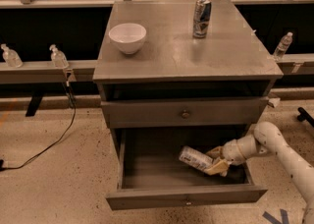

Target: Place blue plastic bottle into middle drawer

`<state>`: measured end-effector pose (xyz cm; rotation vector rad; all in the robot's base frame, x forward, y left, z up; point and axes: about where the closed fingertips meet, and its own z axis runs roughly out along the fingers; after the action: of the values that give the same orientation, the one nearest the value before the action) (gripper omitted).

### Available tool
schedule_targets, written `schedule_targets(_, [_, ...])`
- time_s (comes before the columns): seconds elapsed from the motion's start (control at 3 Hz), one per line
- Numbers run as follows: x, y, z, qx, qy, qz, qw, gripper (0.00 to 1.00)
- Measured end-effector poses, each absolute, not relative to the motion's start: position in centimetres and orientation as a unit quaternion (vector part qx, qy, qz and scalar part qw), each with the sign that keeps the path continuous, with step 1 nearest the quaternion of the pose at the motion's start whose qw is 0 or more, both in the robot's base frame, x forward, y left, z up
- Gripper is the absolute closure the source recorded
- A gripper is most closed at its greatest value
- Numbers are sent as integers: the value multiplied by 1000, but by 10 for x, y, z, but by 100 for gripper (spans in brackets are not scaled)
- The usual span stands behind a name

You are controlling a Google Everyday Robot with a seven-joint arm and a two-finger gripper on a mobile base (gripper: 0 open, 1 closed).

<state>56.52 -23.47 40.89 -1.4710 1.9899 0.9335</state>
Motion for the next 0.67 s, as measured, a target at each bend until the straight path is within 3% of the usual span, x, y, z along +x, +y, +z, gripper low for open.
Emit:
schedule_targets(0.33, [564,-231,406,-540,728,345,244,7])
schedule_targets(0.67, [564,-229,405,-540,727,346,244,0])
